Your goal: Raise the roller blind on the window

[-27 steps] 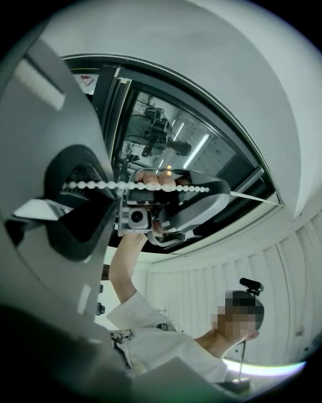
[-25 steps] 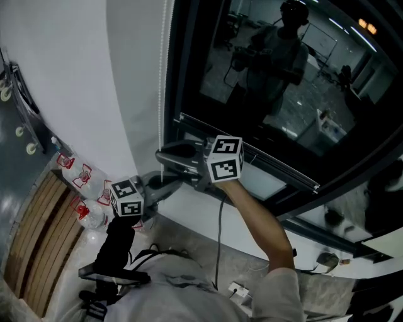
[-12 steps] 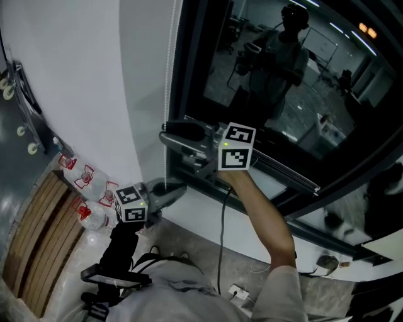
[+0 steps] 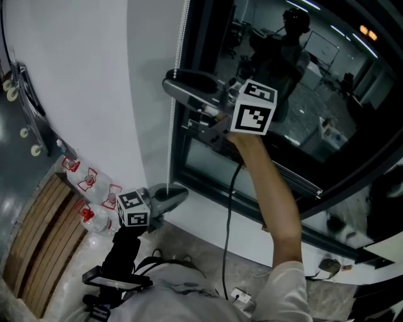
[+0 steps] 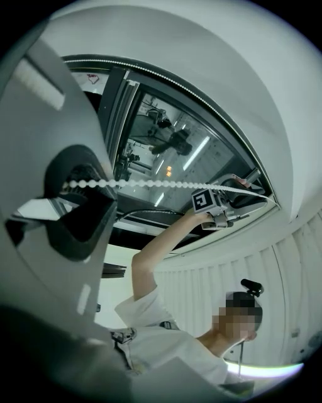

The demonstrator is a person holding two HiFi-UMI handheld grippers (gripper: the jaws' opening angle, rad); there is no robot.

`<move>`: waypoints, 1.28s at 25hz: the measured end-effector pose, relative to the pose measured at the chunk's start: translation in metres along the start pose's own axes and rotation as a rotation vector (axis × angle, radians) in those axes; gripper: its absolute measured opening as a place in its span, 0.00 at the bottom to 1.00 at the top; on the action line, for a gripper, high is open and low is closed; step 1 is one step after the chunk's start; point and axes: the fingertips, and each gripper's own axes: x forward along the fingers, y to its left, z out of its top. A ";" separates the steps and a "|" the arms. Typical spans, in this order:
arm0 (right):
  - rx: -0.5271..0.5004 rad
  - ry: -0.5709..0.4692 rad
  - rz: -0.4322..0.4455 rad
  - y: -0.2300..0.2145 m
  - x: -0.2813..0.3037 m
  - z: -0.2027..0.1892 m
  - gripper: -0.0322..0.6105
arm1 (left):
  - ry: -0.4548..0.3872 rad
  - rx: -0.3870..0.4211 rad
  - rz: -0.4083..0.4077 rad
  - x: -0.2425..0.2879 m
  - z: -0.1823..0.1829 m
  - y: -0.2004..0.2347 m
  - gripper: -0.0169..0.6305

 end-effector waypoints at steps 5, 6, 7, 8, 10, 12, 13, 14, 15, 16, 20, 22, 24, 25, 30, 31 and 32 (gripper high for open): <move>-0.049 -0.019 0.007 0.000 0.003 0.031 0.21 | -0.004 -0.003 -0.002 0.001 0.000 0.002 0.02; -0.056 -0.018 0.010 0.000 0.004 0.034 0.20 | -0.005 -0.004 -0.003 0.002 0.001 0.003 0.02; -0.061 -0.018 0.012 0.001 0.004 0.036 0.20 | -0.006 -0.006 -0.004 0.003 0.001 0.003 0.02; -0.065 -0.019 0.015 0.001 0.005 0.038 0.20 | -0.007 -0.006 -0.004 0.004 0.001 0.004 0.02; -0.074 -0.022 0.015 0.002 0.004 0.039 0.18 | -0.008 -0.004 -0.006 0.005 0.001 0.005 0.02; -0.081 -0.027 0.010 0.002 0.003 0.038 0.11 | -0.010 -0.005 -0.009 0.006 0.002 0.007 0.02; -0.078 -0.032 0.006 0.001 0.002 0.037 0.08 | -0.010 -0.004 -0.009 0.007 0.002 0.008 0.02; -0.070 -0.037 0.003 0.000 0.000 0.037 0.08 | -0.010 -0.004 -0.009 0.008 0.003 0.010 0.02; -0.056 -0.041 0.001 -0.002 -0.001 0.036 0.08 | -0.009 -0.003 -0.008 0.008 0.003 0.011 0.02; -0.038 -0.042 0.003 -0.003 -0.002 0.035 0.08 | -0.009 -0.003 -0.007 0.009 0.003 0.012 0.02; 0.007 -0.023 0.034 -0.001 -0.001 0.031 0.07 | -0.009 -0.003 -0.007 0.009 0.004 0.016 0.02; 0.000 -0.011 0.048 0.003 0.000 0.030 0.07 | -0.006 -0.004 -0.007 0.010 0.004 0.019 0.02; -0.004 -0.006 0.058 0.007 0.001 0.027 0.06 | -0.004 -0.002 -0.008 0.011 0.004 0.021 0.02; 0.002 -0.011 0.063 0.008 0.000 0.026 0.06 | -0.003 -0.001 -0.009 0.012 0.004 0.021 0.02; 0.028 -0.003 0.069 0.010 -0.002 0.013 0.06 | -0.008 0.007 -0.012 0.016 0.009 0.024 0.02; 0.026 0.020 0.070 0.011 -0.002 0.005 0.06 | -0.008 0.009 -0.012 0.016 0.010 0.024 0.02; 0.027 0.041 0.072 0.013 -0.001 -0.004 0.06 | -0.009 0.010 -0.012 0.016 0.010 0.025 0.02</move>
